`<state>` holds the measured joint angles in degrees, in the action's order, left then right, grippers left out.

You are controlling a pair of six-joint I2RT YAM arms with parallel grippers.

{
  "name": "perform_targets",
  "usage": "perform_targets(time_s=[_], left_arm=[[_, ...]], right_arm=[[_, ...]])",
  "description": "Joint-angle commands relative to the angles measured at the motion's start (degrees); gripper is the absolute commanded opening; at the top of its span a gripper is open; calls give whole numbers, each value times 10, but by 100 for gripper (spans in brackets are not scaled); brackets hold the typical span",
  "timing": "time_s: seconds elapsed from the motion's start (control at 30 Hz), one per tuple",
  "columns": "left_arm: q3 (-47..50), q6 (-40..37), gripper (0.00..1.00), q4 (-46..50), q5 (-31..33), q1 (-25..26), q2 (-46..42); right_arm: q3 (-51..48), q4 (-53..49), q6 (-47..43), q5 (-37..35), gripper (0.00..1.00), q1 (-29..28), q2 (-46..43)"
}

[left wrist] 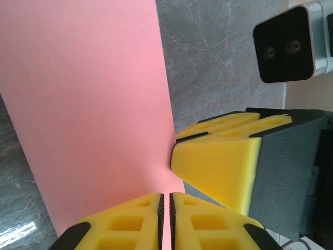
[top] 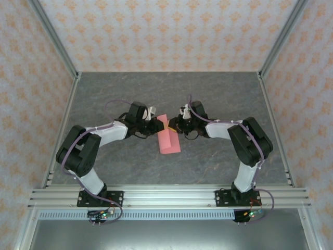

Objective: Fold a paper plane with a square sheet of paper (fold left side to right side)
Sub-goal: First fold in half a square sheet of paper at the center of the table.

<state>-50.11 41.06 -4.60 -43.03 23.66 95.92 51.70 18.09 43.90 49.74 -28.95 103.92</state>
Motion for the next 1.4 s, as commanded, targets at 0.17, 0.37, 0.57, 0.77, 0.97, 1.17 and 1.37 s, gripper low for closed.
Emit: perform_targets(time_s=[0.17, 0.37, 0.57, 0.77, 0.97, 1.17, 1.37], left_arm=[[-2, -33, 20, 47, 39, 5, -42], [4, -53, 42, 115, 99, 4, -87], [1, -51, 55, 142, 130, 5, -66], [-24, -38, 56, 145, 125, 11, -14], [-47, -30, 57, 136, 121, 23, 24], [-56, -18, 57, 127, 115, 29, 43], [-69, -14, 51, 134, 117, 33, 60]], right_arm=[[23, -33, -37, -13, 0, -3, -3], [43, -115, -92, -63, 1, -3, -10], [61, -167, -123, -106, 0, -3, 1], [66, -206, -144, -149, 0, -3, 1], [67, -220, -153, -165, 1, -4, 1], [67, -226, -157, -169, 2, -3, 5], [67, -226, -157, -170, 3, -3, 8]])
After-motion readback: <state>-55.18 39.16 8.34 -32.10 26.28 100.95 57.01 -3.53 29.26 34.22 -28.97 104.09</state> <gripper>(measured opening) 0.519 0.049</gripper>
